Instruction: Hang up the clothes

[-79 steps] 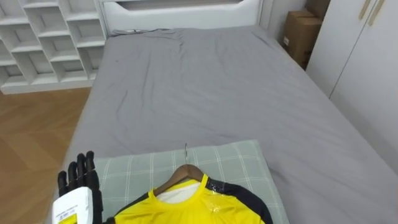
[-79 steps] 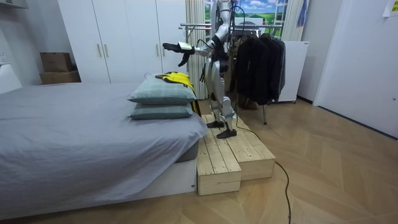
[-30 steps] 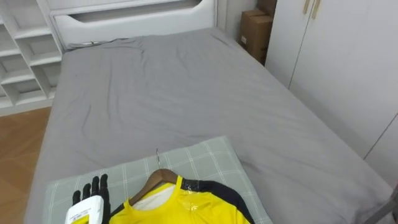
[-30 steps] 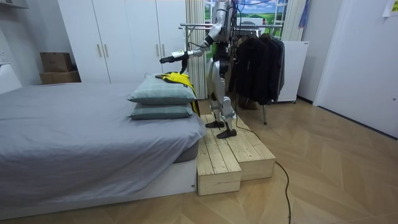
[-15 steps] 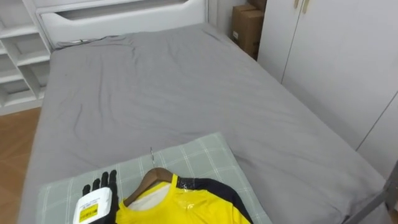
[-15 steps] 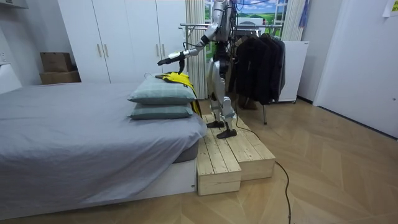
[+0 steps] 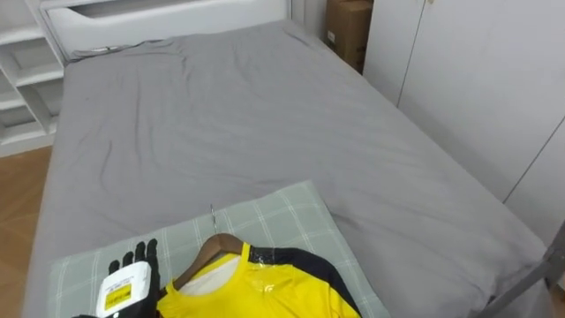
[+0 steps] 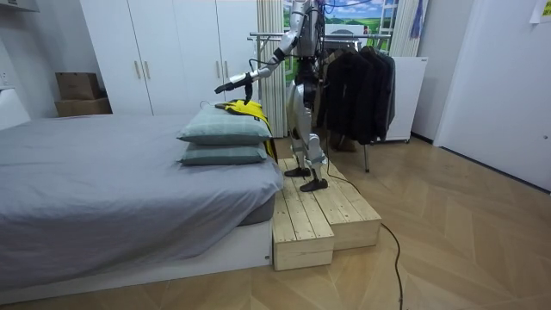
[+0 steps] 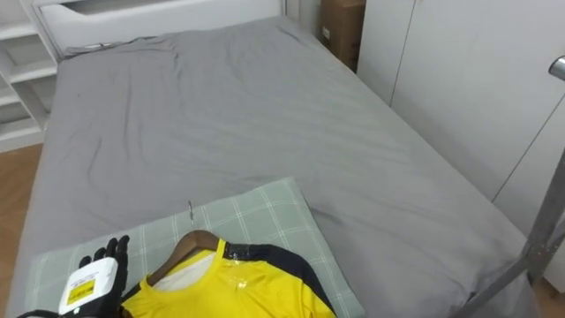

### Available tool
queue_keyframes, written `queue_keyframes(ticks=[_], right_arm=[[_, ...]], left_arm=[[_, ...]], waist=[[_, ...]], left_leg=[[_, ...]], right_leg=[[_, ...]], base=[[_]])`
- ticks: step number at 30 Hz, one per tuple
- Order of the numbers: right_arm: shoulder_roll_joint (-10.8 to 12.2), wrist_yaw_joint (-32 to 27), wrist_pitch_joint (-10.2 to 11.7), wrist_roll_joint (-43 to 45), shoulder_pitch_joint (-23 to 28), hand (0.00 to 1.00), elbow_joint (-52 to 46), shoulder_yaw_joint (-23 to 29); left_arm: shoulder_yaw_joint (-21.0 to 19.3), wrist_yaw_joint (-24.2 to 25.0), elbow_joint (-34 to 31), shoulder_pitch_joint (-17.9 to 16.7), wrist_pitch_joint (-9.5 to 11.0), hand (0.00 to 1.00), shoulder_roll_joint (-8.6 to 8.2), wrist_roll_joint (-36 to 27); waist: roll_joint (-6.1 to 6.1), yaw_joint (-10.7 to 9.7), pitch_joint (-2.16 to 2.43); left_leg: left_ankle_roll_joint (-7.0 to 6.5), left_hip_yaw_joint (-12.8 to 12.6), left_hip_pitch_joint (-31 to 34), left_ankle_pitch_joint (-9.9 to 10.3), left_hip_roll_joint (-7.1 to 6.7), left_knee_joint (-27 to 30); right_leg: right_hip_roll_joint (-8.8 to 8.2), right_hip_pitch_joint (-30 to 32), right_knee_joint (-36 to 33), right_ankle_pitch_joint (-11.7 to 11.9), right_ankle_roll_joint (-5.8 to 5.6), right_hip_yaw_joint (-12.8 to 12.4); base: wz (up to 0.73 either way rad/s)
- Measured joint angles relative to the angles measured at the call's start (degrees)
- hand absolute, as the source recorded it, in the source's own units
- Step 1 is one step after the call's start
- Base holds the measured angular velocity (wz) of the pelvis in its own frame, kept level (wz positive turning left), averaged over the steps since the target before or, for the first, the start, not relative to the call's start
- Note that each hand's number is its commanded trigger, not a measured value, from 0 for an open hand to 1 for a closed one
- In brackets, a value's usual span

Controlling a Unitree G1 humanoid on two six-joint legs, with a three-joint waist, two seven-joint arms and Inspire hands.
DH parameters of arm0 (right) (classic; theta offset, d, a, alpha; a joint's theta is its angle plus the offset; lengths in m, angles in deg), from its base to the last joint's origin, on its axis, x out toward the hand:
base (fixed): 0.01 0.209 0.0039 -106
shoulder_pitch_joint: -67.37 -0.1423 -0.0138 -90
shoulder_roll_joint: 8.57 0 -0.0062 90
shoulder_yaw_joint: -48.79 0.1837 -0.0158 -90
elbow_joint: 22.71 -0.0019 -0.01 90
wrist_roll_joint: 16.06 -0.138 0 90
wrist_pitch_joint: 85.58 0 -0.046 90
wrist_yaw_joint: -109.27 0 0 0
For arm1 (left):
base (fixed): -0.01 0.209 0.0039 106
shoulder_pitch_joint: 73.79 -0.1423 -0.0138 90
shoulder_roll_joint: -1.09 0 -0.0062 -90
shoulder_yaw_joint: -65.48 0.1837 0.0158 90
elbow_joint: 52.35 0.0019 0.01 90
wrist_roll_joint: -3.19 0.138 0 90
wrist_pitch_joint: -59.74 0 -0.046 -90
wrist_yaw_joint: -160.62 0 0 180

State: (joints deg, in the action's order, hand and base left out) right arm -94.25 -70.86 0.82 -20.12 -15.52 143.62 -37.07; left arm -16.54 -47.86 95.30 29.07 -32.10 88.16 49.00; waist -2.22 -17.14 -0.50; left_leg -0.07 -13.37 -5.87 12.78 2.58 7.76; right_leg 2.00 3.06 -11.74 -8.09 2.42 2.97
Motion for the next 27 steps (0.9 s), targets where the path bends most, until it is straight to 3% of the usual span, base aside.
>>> queue_keyframes(ticks=[7, 21, 27], right_arm=[[-0.01, 0.34, 0.4, 0.07, 0.98, 0.0, -0.23, -0.01], [0.05, -0.69, -0.2, 0.04, 1.0, 0.0, -0.24, -0.07], [0.07, -1.02, 0.0, 0.05, 0.98, 0.0, -0.7, -0.07]], left_arm=[[0.03, 1.02, 0.04, 1.73, 0.59, 0.0, 1.84, -7.67], [0.02, 4.25, 3.32, 1.95, 0.4, 0.0, 1.94, -10.12], [-0.61, 4.29, 3.4, 1.98, 0.42, 0.0, 1.94, -10.03]], waist=[[0.66, 0.06, -0.21], [0.55, 0.23, -0.03], [1.11, 0.43, 0.32]], left_leg=[[0.0, -0.24, 0.0, 0.0, 0.06, -0.01], [0.0, -0.4, -0.09, 0.0, 0.04, 0.02], [0.0, -0.64, 0.43, 0.0, 0.04, 0.03]], right_leg=[[0.01, 0.01, 0.0, 0.0, 0.0, 0.14], [0.04, 0.06, -0.1, 0.0, 0.0, -0.11], [0.04, 0.79, -0.34, 0.0, 0.0, -0.26]], base=[[0.0], [0.0], [-0.01]])
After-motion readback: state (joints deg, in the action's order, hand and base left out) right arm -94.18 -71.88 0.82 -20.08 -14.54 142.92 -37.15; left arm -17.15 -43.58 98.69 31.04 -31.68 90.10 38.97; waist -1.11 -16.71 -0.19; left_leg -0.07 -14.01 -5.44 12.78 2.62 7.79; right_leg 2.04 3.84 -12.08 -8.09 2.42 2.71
